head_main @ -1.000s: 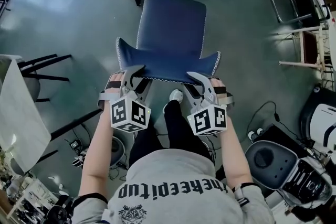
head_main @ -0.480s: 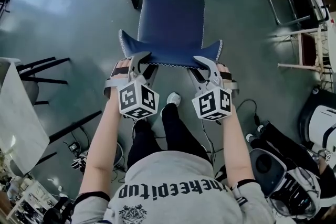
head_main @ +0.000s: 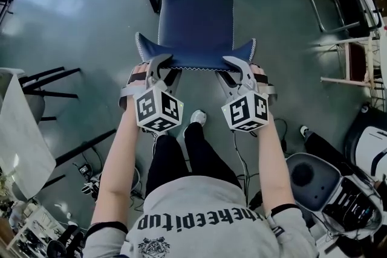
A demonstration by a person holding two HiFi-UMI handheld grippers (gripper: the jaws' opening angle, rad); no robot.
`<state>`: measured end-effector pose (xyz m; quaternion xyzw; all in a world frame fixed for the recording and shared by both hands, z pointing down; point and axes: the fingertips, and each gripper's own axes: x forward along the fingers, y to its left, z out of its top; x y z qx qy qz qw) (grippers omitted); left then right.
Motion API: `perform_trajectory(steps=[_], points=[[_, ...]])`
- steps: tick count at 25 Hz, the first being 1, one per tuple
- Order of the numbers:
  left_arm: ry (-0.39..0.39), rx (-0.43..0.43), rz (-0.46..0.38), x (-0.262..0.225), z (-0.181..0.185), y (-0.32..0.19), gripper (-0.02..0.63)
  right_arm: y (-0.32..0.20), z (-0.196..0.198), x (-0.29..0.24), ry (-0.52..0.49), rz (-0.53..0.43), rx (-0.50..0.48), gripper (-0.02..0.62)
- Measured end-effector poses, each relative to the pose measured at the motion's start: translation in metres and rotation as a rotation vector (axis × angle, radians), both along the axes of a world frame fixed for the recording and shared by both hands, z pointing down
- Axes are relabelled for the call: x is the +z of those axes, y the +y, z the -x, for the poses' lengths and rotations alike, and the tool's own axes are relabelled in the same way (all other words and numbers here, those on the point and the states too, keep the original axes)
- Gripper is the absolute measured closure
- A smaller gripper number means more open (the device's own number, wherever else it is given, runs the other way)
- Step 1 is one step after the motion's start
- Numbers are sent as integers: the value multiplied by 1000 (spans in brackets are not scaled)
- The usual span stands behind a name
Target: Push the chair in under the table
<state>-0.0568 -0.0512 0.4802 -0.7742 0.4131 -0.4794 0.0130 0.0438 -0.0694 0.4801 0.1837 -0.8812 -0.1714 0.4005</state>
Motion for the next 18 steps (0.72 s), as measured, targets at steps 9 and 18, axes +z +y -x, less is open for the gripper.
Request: perform_trajectory(steps=[9, 18], points=[[4, -28, 1, -3, 0, -36, 451, -43, 2, -4, -9, -11, -16, 460], [11, -53, 31, -3, 4, -59, 453, -68, 7, -5, -12, -9, -48, 459]])
